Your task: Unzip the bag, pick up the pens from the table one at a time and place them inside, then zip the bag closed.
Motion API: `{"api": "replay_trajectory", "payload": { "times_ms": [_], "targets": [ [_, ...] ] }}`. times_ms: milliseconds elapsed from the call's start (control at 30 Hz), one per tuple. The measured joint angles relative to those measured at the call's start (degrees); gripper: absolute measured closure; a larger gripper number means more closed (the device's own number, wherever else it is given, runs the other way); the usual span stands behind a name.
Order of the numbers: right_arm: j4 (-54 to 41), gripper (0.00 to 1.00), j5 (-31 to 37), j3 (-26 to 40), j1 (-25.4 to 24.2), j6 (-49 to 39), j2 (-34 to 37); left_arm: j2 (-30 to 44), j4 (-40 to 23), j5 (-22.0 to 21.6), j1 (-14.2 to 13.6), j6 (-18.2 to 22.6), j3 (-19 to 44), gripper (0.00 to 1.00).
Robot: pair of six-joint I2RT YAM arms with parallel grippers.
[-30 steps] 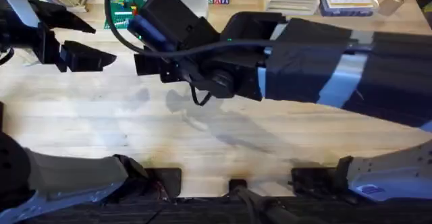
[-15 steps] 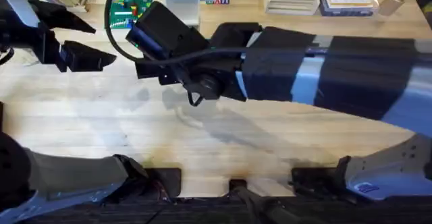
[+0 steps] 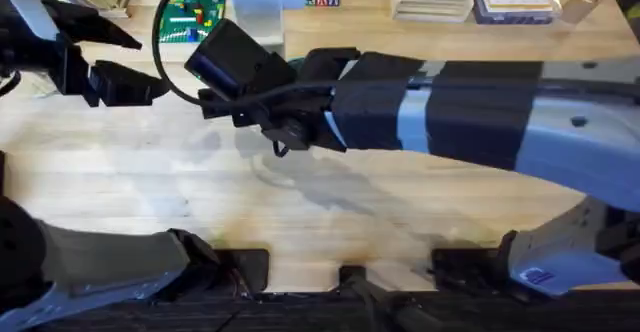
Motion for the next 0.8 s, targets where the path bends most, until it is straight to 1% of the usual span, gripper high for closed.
{"api": "replay_trajectory", "payload": {
  "times_ms": [167,400,800],
  "targets": [
    [2.16,0.005,0.15,0.00,0.00,-0.16,0.10,0.00,0.00,0.00,0.00,0.00,0.00,0.007],
    [2.58,0.005,0.32,0.00,-0.03,-0.16,0.35,0.00,0.00,0.00,0.00,0.00,0.01,0.007],
    [3.84,0.005,0.42,0.00,-1.90,-0.16,2.92,0.00,0.00,0.00,0.00,0.00,0.00,0.007]
  ]
}}
